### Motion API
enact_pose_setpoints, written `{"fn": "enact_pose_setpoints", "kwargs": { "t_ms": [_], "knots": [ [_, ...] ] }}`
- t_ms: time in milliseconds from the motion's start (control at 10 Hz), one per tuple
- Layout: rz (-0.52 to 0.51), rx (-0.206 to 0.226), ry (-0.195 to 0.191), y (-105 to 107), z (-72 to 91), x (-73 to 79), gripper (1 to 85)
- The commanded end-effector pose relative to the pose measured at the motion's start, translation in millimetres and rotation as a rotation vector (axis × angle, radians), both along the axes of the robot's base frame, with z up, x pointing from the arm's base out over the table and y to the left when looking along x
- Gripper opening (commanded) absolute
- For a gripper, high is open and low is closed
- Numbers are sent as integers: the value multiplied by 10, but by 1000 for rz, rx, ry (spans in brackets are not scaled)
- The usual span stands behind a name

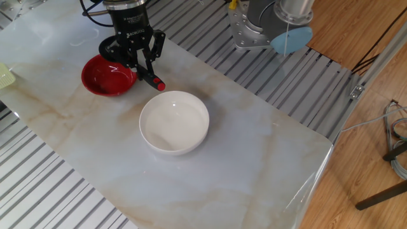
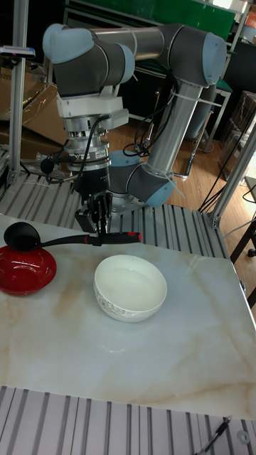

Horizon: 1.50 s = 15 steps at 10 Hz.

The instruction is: Scoop water with a large spoon from one bowl to another

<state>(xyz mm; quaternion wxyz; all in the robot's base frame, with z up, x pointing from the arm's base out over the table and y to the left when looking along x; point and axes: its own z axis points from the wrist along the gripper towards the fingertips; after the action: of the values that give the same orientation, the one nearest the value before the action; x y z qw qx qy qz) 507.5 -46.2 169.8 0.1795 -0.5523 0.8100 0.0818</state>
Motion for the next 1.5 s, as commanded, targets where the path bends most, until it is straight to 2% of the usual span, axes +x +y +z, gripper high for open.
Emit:
{"fn": "enact_pose_setpoints", "kwargs": {
  "t_ms": [0,900,1400],
  "knots": [
    [-5,8,-7,10,27,19,13],
    [-2,7,-34,9,41,82,13],
    [8,6,-59,45,-97,219,13]
  ]
}}
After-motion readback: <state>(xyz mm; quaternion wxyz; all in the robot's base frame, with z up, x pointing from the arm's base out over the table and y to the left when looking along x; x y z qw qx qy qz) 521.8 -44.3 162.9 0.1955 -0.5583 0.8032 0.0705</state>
